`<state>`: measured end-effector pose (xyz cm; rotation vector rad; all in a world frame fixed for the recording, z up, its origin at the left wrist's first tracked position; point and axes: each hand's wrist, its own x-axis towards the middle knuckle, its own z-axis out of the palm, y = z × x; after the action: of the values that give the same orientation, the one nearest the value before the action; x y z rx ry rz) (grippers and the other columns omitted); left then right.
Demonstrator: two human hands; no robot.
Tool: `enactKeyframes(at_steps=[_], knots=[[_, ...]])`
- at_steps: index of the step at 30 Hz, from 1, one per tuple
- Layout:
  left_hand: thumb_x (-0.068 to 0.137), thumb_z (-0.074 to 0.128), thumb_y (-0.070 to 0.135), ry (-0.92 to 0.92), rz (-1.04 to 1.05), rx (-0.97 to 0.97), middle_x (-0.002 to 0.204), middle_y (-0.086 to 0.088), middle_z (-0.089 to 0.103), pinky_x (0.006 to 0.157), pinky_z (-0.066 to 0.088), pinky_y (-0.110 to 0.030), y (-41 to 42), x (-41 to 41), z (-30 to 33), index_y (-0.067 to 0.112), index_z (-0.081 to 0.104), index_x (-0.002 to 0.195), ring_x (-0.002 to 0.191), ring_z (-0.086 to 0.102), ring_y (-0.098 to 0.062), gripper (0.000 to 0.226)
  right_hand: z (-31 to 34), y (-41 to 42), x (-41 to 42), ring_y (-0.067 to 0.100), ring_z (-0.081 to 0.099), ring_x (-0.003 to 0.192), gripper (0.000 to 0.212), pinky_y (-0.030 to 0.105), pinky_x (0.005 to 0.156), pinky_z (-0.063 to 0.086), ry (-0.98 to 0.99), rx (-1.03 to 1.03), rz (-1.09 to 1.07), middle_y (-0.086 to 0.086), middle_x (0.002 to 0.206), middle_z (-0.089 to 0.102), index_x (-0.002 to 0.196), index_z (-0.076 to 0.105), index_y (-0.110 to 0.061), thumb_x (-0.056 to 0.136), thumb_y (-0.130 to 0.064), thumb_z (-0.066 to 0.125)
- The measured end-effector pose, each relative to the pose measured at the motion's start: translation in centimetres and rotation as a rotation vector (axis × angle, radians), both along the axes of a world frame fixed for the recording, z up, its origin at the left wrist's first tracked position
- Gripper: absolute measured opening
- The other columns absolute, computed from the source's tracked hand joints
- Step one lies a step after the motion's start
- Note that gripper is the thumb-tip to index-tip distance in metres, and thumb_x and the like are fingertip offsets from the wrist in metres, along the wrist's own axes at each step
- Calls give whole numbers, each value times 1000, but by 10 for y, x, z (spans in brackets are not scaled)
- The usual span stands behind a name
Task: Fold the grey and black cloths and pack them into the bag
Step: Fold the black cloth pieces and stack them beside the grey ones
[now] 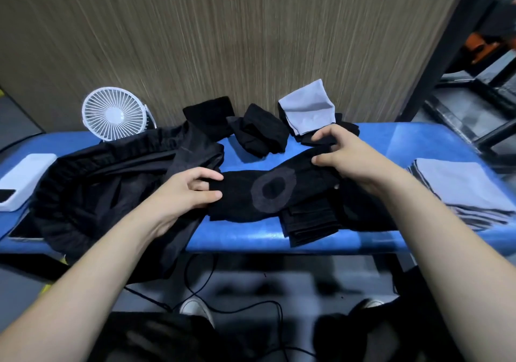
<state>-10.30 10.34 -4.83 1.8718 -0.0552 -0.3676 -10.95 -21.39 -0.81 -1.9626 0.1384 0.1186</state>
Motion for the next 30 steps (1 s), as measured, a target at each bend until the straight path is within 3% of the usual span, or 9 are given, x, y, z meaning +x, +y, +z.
enactKeyframes(at_steps=[4, 8, 15, 20, 25, 30], knots=[[89, 68, -2, 12, 27, -17, 82, -5, 49, 60, 53, -20, -2, 0, -4, 16, 73, 103, 74, 56, -12, 23, -1, 9, 1, 18, 58, 56, 28, 30, 42, 47, -77, -166, -22, 5, 84, 57, 113, 49, -24, 91, -10, 59], [91, 65, -4, 30, 7, -110, 106, -10, 59, 66, 59, -32, -1, 2, -3, 16, 70, 112, 89, 70, -23, 30, 4, 21, 0, 19, 54, 46, 27, 32, 43, 45, -64, 132, 35, 10, 82, 56, 115, 51, -19, 93, -7, 61], [90, 65, -4, -19, -23, -137, 121, -6, 62, 70, 56, -32, 0, 1, -4, 23, 67, 121, 99, 66, -20, 41, 8, 50, 6, 26, 50, 50, 34, 34, 46, 48, -22, 391, 135, 5, 66, 56, 125, 52, -14, 93, -9, 63], [93, 62, -3, -8, -11, -167, 123, -3, 65, 79, 56, -40, 0, -1, -7, 23, 62, 127, 97, 69, -19, 43, 3, 77, 10, 25, 52, 50, 35, 36, 47, 50, -1, 431, 197, 5, 64, 55, 125, 48, -9, 94, -9, 64], [99, 56, 6, -2, 0, -202, 120, -3, 66, 67, 56, -27, -4, -2, -7, 20, 62, 128, 94, 70, -10, 32, -6, 100, 10, 23, 54, 46, 36, 36, 47, 51, 27, 389, 234, 7, 73, 50, 126, 45, -7, 95, -8, 63], [103, 51, 14, -13, -5, -248, 102, -4, 66, 69, 58, -33, -10, -6, -4, 17, 61, 127, 85, 62, -14, 26, -13, 116, 10, 22, 56, 51, 35, 35, 46, 52, 41, 314, 272, 9, 81, 49, 126, 45, -9, 96, -12, 63]])
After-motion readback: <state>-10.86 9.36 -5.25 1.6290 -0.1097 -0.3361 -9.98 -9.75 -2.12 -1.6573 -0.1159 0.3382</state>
